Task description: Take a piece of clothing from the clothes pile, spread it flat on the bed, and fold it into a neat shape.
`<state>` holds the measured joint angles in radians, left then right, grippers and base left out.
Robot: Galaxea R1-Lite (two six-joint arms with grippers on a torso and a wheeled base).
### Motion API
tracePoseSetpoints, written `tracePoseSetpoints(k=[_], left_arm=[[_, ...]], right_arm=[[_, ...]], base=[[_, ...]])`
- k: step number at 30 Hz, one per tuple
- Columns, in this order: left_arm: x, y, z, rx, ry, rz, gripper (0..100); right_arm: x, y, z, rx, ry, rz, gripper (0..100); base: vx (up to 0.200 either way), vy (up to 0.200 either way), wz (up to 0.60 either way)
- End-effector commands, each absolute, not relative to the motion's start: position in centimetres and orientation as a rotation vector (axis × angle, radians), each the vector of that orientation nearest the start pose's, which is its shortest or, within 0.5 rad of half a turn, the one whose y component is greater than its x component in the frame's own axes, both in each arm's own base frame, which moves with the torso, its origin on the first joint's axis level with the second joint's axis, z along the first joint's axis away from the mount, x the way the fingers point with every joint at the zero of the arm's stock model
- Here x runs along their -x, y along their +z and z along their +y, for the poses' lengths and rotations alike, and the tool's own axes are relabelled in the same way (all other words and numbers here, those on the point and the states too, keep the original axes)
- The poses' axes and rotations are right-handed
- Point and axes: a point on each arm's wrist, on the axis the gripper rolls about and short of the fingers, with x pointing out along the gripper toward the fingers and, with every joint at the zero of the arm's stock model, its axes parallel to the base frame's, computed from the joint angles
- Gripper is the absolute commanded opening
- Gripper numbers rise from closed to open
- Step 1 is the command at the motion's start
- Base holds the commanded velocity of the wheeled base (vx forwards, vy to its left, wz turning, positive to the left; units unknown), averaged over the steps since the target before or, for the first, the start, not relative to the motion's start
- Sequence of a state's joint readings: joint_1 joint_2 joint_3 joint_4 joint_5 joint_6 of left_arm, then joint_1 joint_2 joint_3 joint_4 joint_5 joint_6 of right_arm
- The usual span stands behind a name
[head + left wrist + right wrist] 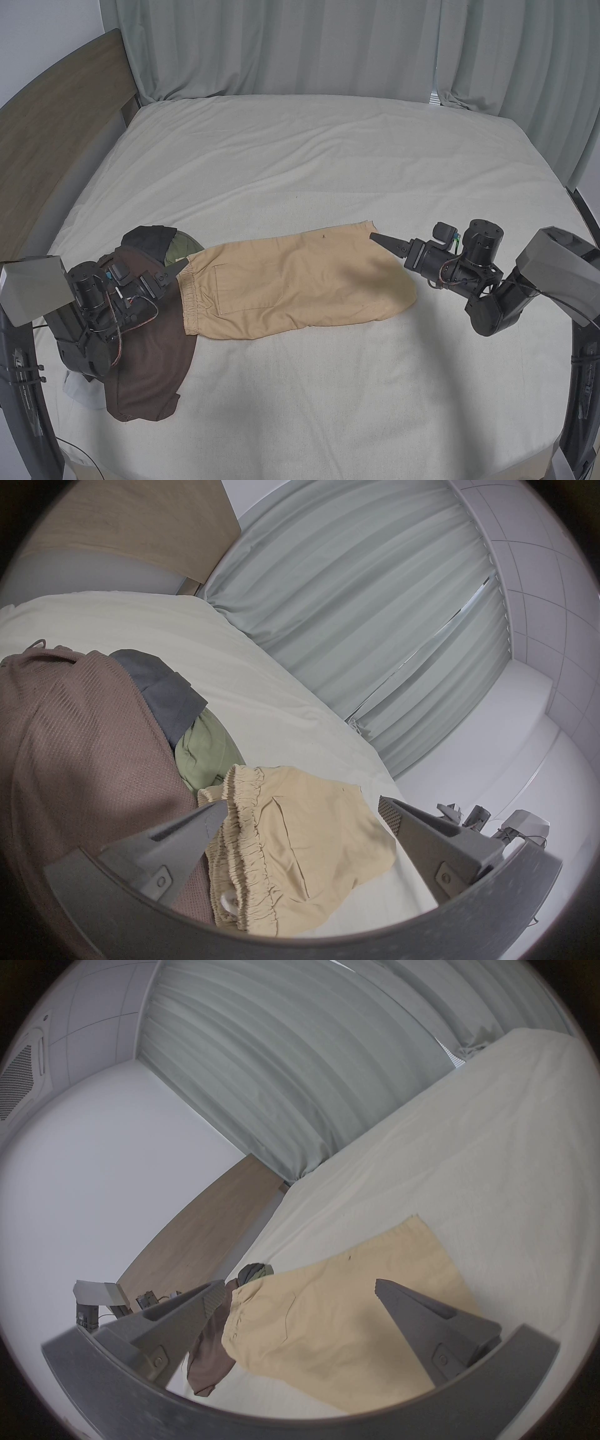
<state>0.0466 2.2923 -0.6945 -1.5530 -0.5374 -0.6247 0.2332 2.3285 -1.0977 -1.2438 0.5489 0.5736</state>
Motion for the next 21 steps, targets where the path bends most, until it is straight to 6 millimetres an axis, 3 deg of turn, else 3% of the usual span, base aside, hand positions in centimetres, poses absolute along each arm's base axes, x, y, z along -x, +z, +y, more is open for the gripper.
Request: tracePoseSetpoints(k=[1,21], left_arm=[[-36.2,5.4,0.3,0.620,-0.476,0.185,100],[-34.7,7.2,-0.1,0.606,-0.505,0.171,100]], right_arm=[[-39.5,7.7,12.1,-0.547,0.770,0.251,100],[-36.5,5.8,12.2,-0.554,0.770,0.291,100]], base=[[0.000,0.000,0.00],[0.000,0.000,0.00]])
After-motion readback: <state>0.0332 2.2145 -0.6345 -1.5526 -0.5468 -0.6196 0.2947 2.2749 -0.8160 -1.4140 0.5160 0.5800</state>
